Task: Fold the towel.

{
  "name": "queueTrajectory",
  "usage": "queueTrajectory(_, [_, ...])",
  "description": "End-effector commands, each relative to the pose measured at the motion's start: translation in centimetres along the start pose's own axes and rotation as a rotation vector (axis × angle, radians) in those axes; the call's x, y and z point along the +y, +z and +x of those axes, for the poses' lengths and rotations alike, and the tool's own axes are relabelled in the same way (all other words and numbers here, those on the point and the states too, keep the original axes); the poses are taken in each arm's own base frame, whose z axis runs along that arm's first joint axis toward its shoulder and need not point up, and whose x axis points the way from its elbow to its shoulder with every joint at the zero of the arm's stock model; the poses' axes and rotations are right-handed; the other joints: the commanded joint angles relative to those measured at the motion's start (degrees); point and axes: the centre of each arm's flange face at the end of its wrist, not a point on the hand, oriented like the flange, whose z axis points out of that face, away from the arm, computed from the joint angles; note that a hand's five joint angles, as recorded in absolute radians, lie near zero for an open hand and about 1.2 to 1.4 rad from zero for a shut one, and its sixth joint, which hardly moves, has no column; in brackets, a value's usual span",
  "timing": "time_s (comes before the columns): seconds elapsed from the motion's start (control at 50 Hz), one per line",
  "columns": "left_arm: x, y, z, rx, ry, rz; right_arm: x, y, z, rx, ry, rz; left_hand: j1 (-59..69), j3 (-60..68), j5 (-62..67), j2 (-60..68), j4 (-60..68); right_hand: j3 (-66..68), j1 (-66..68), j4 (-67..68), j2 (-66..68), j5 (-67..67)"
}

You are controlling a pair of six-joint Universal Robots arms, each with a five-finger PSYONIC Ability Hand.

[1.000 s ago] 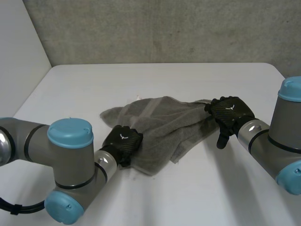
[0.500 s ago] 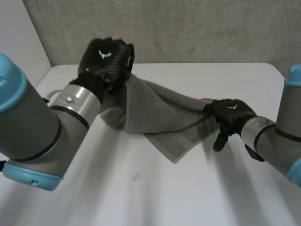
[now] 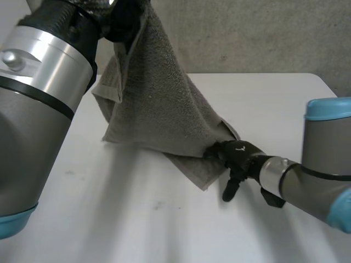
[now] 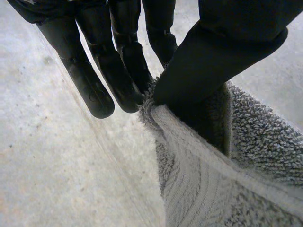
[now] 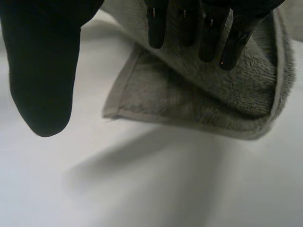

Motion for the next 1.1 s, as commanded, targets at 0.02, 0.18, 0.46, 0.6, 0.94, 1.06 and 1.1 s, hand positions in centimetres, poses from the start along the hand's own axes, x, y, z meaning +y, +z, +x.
queueTrajectory(0.02, [-2.2,-0.4,-0.6,-0.028,-0.007,0.055,-2.1,3.4,1.6,0.093,-0.047,0.073,12.3,10.3,10.9,10.4,10.2,-2.4,-2.3,-3.4,-3.3,-4.1])
queueTrajectory(0.18, [-4.0,-0.9,-1.5,-0.077,-0.010,0.095,-9.2,4.5,5.4,0.281,-0.114,0.295,12.3,10.3,10.9,10.4,10.2,-2.4,-2.3,-3.4,-3.3,-4.1])
queueTrajectory(0.46, [0.2,-2.1,-1.8,-0.108,0.017,-0.054,-7.6,6.2,-1.1,0.051,-0.164,0.254,12.3,10.3,10.9,10.4,10.2,-2.4,-2.3,-3.4,-3.3,-4.1])
queueTrajectory(0.6, [5.2,-3.1,-3.6,-0.152,0.071,-0.212,-5.9,2.0,-0.5,0.187,-0.131,0.115,12.3,10.3,10.9,10.4,10.2,-2.4,-2.3,-3.4,-3.3,-4.1])
queueTrajectory(0.94, [15.2,-2.9,-7.7,-0.257,0.129,-0.479,0.8,-2.9,-5.3,-0.057,0.188,-0.071,12.3,10.3,10.9,10.4,10.2,-2.4,-2.3,-3.4,-3.3,-4.1])
queueTrajectory(1.06, [15.8,-3.2,-7.8,-0.257,0.126,-0.500,1.4,-2.7,-8.3,-0.130,0.186,-0.050,12.3,10.3,10.9,10.4,10.2,2.6,2.6,1.5,1.6,0.8])
queueTrajectory(1.1, [15.9,-3.3,-7.7,-0.258,0.125,-0.504,1.6,-2.4,-8.7,-0.137,0.179,-0.039,12.3,10.3,10.9,10.4,10.2,5.1,5.2,4.1,4.2,3.4])
